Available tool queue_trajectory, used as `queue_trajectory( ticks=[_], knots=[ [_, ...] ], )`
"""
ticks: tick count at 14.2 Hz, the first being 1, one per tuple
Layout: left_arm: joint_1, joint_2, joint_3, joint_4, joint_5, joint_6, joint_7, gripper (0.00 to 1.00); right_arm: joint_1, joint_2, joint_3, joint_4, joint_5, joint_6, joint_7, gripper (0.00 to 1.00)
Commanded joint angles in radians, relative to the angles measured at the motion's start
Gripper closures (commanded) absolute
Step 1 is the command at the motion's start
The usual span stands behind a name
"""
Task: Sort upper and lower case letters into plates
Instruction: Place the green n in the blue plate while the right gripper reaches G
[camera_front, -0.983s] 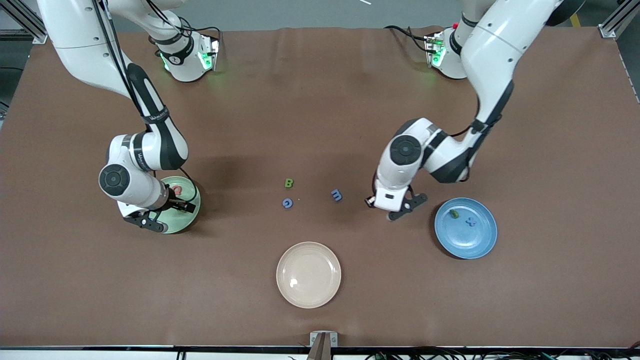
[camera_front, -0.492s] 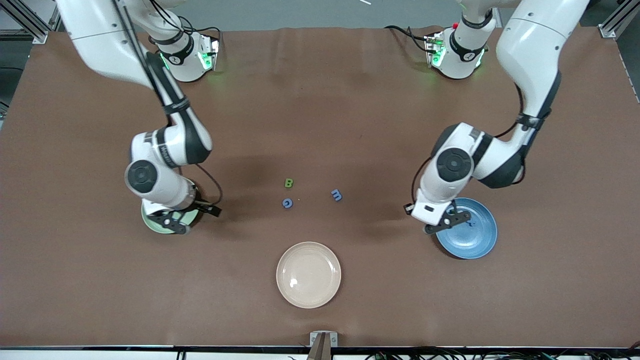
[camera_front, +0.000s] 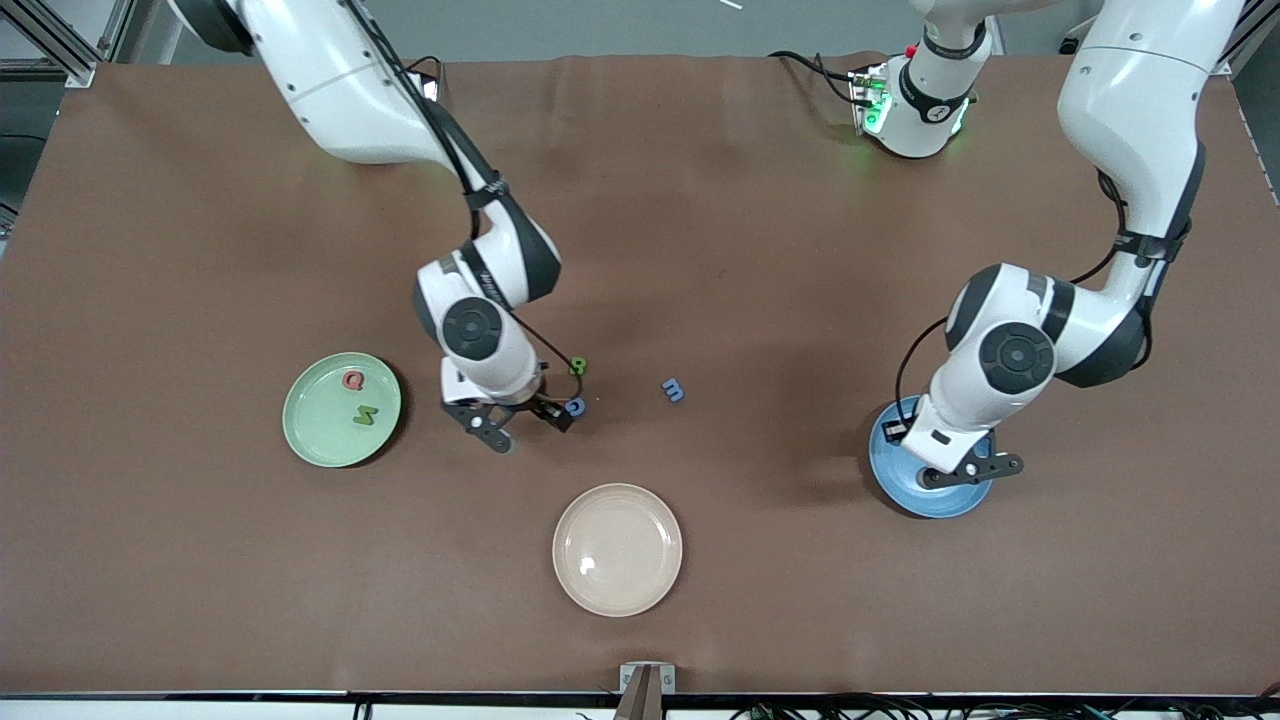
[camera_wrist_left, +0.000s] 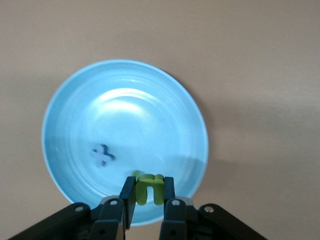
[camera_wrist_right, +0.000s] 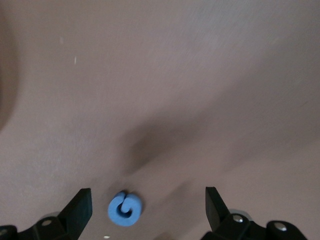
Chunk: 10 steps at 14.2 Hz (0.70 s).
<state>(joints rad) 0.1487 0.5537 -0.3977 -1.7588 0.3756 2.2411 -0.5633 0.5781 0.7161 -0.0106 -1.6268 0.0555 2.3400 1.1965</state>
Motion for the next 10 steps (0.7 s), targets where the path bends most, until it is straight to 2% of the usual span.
queue_trajectory(
  ticks=[1,2,3,4,5,6,8,10],
  knots=[
    [0.011,0.026,-0.004,0.036,0.019,0.006,0.033,0.95,0.041,0.054,-0.011,0.048,-0.003,0.033,0.07,0.0],
    [0.011,0.032,-0.004,0.045,0.019,0.006,0.039,0.89,0.046,0.058,-0.011,0.047,-0.006,0.045,0.078,0.0],
    [0.009,0.04,-0.004,0.047,0.017,0.006,0.048,0.72,0.048,0.059,-0.011,0.047,-0.009,0.047,0.078,0.0],
    [0.009,0.041,-0.004,0.048,0.017,0.006,0.048,0.46,0.048,0.06,-0.011,0.048,-0.014,0.048,0.077,0.01],
    [0.011,0.041,-0.004,0.05,0.017,0.006,0.048,0.1,0.049,0.063,-0.011,0.048,-0.016,0.048,0.074,0.03],
    [0.011,0.04,-0.004,0.05,0.017,0.006,0.046,0.0,0.049,0.068,-0.011,0.048,-0.026,0.048,0.074,0.06],
    [0.006,0.038,-0.006,0.05,0.003,0.005,0.022,0.0,0.054,0.077,-0.011,0.048,-0.052,0.051,0.077,0.18],
    [0.0,0.032,-0.013,0.045,0.002,-0.003,0.014,0.0,0.058,0.083,-0.011,0.048,-0.051,0.061,0.078,0.25]
  ],
)
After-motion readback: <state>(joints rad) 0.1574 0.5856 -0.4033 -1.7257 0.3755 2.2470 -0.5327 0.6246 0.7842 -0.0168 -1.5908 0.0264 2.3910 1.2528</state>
